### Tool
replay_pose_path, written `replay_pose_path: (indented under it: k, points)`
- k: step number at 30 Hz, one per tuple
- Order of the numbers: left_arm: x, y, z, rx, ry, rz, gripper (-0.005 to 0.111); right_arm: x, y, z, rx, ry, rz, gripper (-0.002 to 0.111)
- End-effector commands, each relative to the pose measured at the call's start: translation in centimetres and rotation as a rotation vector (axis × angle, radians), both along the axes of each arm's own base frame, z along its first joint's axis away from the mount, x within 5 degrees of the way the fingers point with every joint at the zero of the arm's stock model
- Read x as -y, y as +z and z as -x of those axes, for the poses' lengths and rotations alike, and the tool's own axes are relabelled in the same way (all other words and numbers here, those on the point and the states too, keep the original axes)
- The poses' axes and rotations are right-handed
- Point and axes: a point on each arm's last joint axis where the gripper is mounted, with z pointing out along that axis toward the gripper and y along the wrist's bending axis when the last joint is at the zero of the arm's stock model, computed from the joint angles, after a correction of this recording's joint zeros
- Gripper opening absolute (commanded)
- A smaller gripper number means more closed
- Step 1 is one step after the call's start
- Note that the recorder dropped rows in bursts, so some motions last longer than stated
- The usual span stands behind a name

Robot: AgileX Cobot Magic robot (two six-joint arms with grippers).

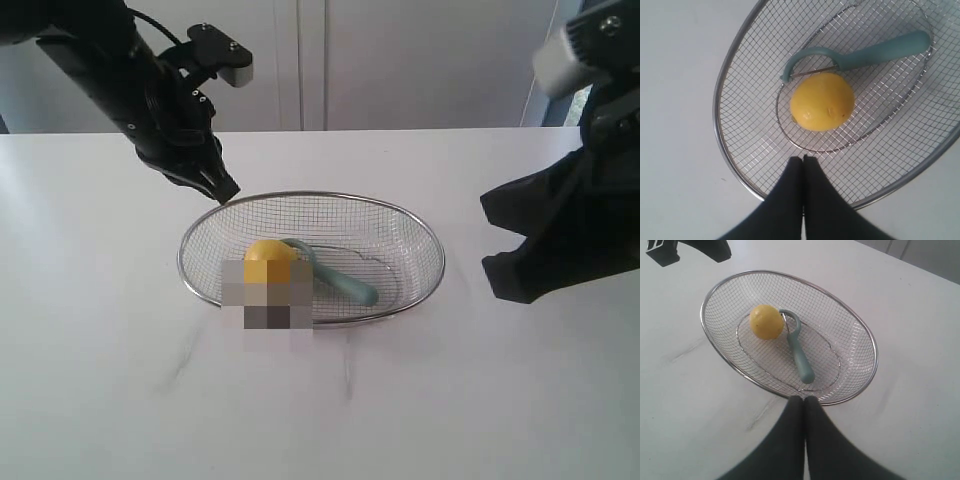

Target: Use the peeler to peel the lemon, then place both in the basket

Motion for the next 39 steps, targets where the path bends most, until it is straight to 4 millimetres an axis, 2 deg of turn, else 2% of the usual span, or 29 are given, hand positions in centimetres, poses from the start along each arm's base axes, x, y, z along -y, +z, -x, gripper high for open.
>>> replay_pose_path:
  k: [1,7,12,17,20,23,27,32,34,39]
  points:
    - [-0.1,0.7,0.3,0.003,0.007,0.015,0.0,0.1,0.2,0.0,0.018,-0.004,-0.004,0.0]
    - [-0.3,1.6,0.7,0.026,0.003,0.023,0.0,0.1,0.2,0.0,0.018,-0.004,-0.004,0.0]
    - [-1.4,4.1,0.8,0.237,-0.064,-0.041,0.0,0.1,0.2,0.0,0.018,-0.004,-0.004,0.0]
    - [-2.3,7.3,2.2,0.35,-0.057,-0.001,0.0,0.1,0.2,0.0,0.018,-0.004,-0.004,0.0]
    - [-3.2,9.2,3.8,0.374,-0.049,0.02,0.0,0.1,0.2,0.0,0.018,-0.004,-0.004,0.0]
    - [-4.0,10.0,5.2,0.406,-0.008,0.072,0.0,0.1,0.2,0.0,0.018,-0.004,-0.004,0.0]
    - [-4.8,8.0,5.9,0.437,0.055,0.136,0.0,0.1,0.2,0.0,0.018,-0.004,-0.004,0.0]
    - [-6.3,3.1,7.2,0.363,0.228,0.256,0.0,0.1,0.2,0.0,0.018,-0.004,-0.004,0.0]
    - [-7.1,1.0,8.2,0.34,0.308,0.31,0.0,0.1,0.2,0.0,0.018,-0.004,-0.004,0.0]
    - [-9.4,-2.9,11.3,0.378,0.429,0.416,0.0,0.1,0.2,0.0,0.018,-0.004,-0.004,0.0]
